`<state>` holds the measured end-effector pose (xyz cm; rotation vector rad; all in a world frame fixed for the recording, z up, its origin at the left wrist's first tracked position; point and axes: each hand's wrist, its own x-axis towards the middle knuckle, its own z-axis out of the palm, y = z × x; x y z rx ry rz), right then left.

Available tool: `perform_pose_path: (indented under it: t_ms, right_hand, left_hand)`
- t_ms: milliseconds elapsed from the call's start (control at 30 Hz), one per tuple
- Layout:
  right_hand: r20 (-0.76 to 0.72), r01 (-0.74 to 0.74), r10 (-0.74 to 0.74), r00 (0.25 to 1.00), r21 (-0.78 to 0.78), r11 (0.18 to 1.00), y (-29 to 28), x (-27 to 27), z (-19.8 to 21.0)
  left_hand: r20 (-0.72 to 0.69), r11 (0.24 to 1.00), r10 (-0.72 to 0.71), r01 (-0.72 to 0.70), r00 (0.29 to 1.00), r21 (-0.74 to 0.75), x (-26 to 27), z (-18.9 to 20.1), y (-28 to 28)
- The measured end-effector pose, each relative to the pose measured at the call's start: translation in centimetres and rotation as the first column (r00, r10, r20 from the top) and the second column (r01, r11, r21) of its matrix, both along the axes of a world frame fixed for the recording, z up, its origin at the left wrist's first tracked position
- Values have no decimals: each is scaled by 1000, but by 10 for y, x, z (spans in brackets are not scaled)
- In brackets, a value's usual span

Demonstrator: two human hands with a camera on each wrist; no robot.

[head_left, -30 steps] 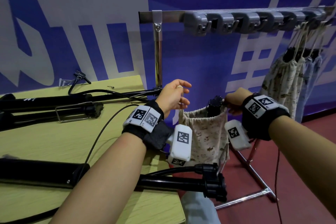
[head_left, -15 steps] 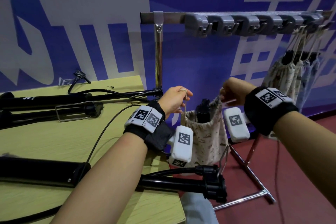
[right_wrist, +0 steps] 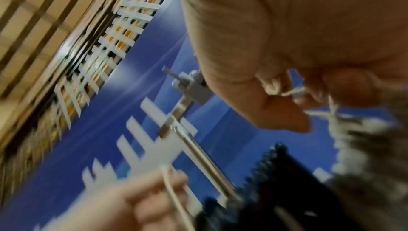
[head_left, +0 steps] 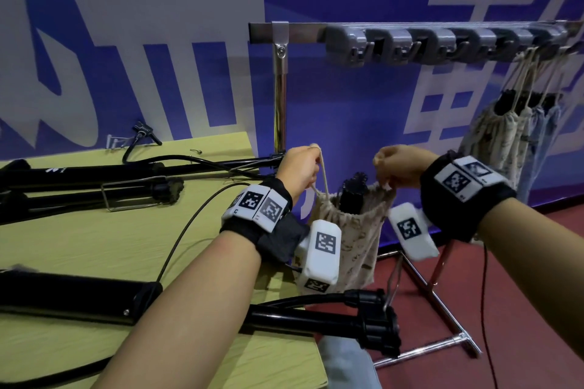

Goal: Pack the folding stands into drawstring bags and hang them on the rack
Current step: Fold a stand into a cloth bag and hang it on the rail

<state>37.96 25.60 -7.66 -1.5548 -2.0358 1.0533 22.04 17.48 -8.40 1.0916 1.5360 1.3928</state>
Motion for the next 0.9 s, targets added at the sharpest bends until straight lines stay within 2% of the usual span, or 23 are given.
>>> perform_pose_path:
  t_ms: [33, 67, 100, 200, 300, 433, 500, 533, 567, 600, 633, 667, 700, 733, 767, 800, 900]
  right_hand:
    - [194, -34, 17, 981, 80, 996, -2, -1, -4]
    - [376, -79, 6, 927, 179, 981, -3, -2, -7]
    - [494, -113, -26, 869, 249, 962, -4, -2, -9]
    - [696, -147, -95, 712, 280, 949, -3, -2, -10]
    - [785, -157, -90, 613, 233, 960, -3, 0, -6]
    - [758, -104, -124, 640, 245, 964, -4, 3, 1]
    - [736, -97, -167, 656, 302, 948, -1, 6, 1]
    - [693, -96, -169, 701, 326, 941, 3, 7, -1]
    - [570, -84, -125, 812, 327, 941, 5, 8, -1]
    - [309, -40, -49, 950, 277, 960, 5, 9, 0]
    - [-66, 26, -15, 998, 163, 986, 3, 10, 4]
    - [-401, 64, -47, 915, 30, 997, 1, 13, 8]
    - [-630, 52, -99, 771, -93, 994, 0, 15, 14]
    - [-746, 13, -137, 652, -170, 985, -4, 16, 19]
    - [-792, -20, -149, 592, -199, 980, -6, 17, 21]
    - [-796, -47, -129, 592, -194, 980, -9, 16, 22]
    - [-745, -96, -28, 667, -123, 988, -12, 14, 13]
  left_hand:
    - [10, 1000, -7, 7, 1000, 13, 0, 0, -1]
    - [10, 1000, -12, 12, 1000, 20, 0, 0, -2]
    - [1, 1000, -10, 10, 1000, 24, 0, 0, -3]
    - [-9, 999, 7, -6, 1000, 46, -1, 1, -4]
    - [-10, 998, -13, 14, 1000, 58, -2, 2, -3]
    - [-59, 994, -101, 103, 993, 32, 2, 0, -4]
    - [-75, 991, -136, 137, 988, 12, 4, -1, -5]
    - [-77, 989, -146, 146, 986, 3, 4, -1, -5]
    - [-79, 988, -154, 154, 985, -6, 4, -1, -6]
    - [-79, 987, -160, 160, 984, -15, 5, -1, -6]
    - [-78, 986, -166, 165, 983, -19, 5, -1, -6]
    - [-74, 986, -169, 168, 983, -16, 5, -1, -5]
    - [-66, 985, -170, 170, 983, -7, 5, 0, -5]
    - [-56, 986, -167, 168, 984, 7, 5, 1, -5]
    - [-40, 986, -163, 164, 986, 26, 5, 1, -5]
    - [-13, 986, -160, 161, 987, 48, 5, 2, -5]
    - [94, 979, -182, 172, 979, 105, 6, 1, -4]
